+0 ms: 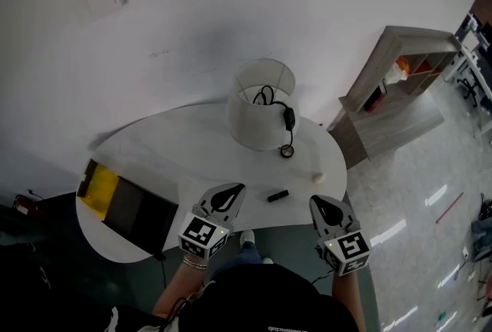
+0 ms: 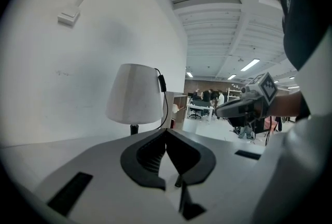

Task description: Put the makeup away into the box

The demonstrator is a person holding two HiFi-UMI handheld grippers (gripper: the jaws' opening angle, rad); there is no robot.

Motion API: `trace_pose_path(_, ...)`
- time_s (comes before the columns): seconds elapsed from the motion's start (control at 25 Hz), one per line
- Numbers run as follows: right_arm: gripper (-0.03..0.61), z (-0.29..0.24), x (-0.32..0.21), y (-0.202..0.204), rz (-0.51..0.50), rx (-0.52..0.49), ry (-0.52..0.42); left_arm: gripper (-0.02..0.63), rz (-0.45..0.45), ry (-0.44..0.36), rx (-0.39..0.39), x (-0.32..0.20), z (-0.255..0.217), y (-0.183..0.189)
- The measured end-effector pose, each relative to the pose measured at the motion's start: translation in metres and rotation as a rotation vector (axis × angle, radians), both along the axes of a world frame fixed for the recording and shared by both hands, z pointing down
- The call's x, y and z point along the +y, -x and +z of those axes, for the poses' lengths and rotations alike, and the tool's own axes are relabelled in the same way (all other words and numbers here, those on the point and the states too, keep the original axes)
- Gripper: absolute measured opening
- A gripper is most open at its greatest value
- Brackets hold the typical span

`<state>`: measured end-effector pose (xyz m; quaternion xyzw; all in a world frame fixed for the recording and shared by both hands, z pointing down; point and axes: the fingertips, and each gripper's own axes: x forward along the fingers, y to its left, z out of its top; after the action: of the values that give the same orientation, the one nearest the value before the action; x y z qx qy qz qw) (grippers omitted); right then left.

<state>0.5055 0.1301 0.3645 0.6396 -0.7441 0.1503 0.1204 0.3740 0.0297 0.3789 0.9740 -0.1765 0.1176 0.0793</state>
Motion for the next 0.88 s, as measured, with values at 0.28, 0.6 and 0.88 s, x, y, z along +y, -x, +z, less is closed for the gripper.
trace_pose_path(0.28,0.020,0.014,-0.021,0.006,0.037,-0.039,0.017,0.017,0.029,0.071,-0.008,-0.017,0.027,0.006)
trace_pose_path(0.6,0.020,0.036,-0.039,0.025,0.033,-0.092,0.028,0.017,0.059,0.121,-0.061,-0.027,0.068,0.013)
trace_pose_path(0.88,0.021,0.073,-0.046,0.028,-0.031,0.011,0.155,0.017,0.083,0.170,-0.064,-0.019,0.082,0.011)
